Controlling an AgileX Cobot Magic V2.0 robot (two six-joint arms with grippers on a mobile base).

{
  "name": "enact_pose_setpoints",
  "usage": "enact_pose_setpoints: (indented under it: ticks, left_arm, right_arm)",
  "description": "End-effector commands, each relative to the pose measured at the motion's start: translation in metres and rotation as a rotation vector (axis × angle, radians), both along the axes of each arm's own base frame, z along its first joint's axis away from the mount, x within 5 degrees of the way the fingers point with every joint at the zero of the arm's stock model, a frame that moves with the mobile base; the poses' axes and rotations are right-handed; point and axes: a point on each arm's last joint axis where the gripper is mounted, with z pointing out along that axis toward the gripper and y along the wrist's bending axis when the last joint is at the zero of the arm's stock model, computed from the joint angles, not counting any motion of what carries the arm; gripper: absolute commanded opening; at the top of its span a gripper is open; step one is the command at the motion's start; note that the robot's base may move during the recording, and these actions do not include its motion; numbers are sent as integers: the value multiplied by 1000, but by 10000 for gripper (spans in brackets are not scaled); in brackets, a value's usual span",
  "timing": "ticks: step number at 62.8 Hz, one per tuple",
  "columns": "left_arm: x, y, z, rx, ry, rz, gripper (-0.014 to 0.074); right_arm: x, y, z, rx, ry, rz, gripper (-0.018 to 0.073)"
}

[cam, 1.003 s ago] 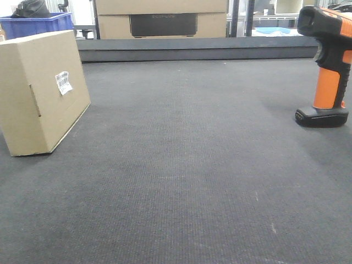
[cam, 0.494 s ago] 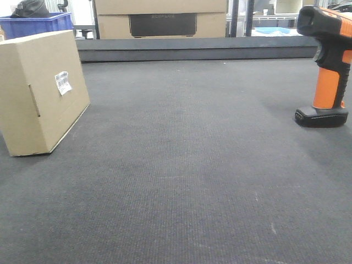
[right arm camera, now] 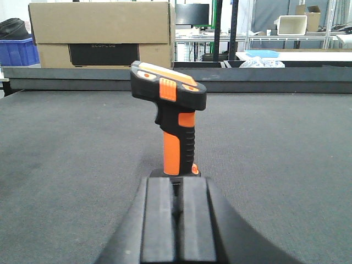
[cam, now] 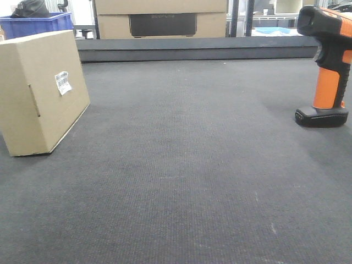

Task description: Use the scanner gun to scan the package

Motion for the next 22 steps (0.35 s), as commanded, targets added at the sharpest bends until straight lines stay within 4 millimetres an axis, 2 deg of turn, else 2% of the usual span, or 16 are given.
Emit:
enact_pose_setpoints:
  ticks: [1, 22]
  left_arm:
    - [-1, 0, 3, 4, -24, 2, -111]
    - [-1, 0, 3, 4, -24, 2, -111]
  right_arm:
    - [0, 0, 1, -3, -16, -6, -169]
    - [0, 0, 1, -3, -16, -6, -169]
